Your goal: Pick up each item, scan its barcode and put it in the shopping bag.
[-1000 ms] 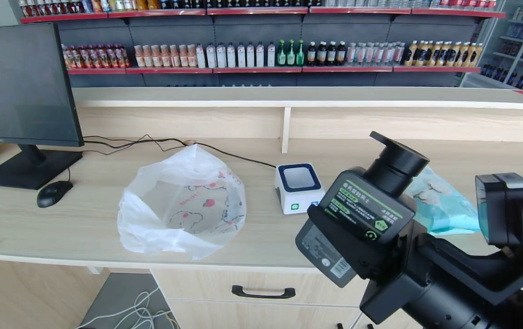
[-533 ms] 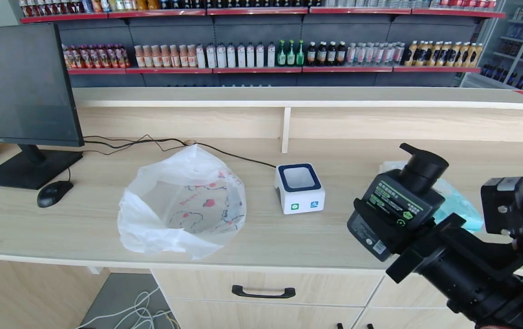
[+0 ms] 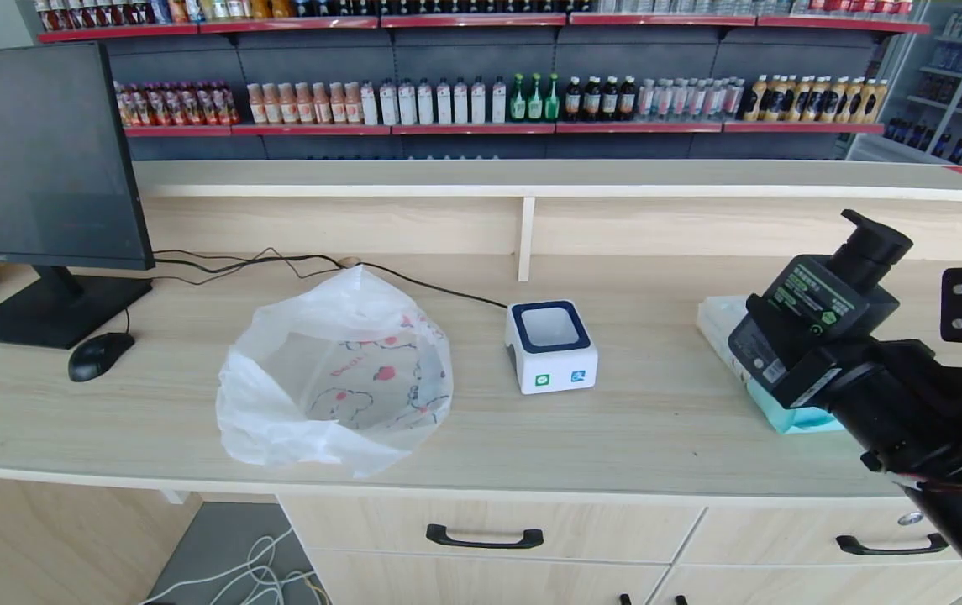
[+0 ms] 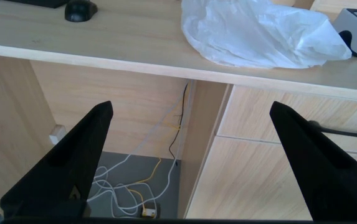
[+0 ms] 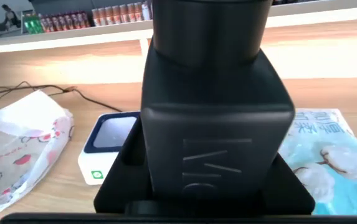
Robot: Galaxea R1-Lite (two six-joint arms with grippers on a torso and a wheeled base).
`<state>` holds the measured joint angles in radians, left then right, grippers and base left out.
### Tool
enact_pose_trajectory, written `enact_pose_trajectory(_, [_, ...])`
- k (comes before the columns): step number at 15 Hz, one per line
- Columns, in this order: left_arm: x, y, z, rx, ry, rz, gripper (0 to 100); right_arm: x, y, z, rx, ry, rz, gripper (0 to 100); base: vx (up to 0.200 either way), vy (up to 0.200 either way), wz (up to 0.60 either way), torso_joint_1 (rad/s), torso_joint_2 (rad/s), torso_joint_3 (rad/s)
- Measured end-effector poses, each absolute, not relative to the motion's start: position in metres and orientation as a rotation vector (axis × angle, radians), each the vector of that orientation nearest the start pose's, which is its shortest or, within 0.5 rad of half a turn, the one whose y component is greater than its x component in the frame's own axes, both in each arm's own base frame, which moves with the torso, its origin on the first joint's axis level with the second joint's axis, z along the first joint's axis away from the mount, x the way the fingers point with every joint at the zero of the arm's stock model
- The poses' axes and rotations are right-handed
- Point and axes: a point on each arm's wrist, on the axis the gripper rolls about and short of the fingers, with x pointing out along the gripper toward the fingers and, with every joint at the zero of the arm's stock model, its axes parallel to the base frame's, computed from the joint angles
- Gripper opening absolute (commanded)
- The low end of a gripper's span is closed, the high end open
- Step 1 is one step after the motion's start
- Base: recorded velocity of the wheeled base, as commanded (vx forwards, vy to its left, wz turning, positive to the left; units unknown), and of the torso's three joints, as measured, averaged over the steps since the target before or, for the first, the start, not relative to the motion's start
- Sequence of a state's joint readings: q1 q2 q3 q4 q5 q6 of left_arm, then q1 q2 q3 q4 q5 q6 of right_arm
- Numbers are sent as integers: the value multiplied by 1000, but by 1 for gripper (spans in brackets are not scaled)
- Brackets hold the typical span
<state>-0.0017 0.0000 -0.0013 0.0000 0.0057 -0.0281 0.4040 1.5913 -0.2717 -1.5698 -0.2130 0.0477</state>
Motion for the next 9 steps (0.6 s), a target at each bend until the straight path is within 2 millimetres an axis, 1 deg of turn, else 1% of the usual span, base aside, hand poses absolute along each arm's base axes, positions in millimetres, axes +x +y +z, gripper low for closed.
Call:
enact_pose_trajectory(1, [-23, 0, 76, -29, -1, 4, 100, 214, 75, 177, 124, -246, 151, 0, 0, 0, 0, 0, 0, 0])
enact_pose_trajectory(3, [-23, 0, 76, -32, -1, 4, 100, 224, 71, 178, 121, -253, 119, 0, 0, 0, 0, 0, 0, 0])
enact_pose_trajectory(6, [-23, 0, 76, -37, -2, 5, 100, 229, 71, 177, 121, -250, 113, 0, 0, 200, 0, -2, 2, 1])
enact_pose_trajectory(9, [-23, 0, 76, -37, -1, 4, 100, 229, 73, 175, 119, -240, 120, 0, 0, 0, 0, 0, 0, 0])
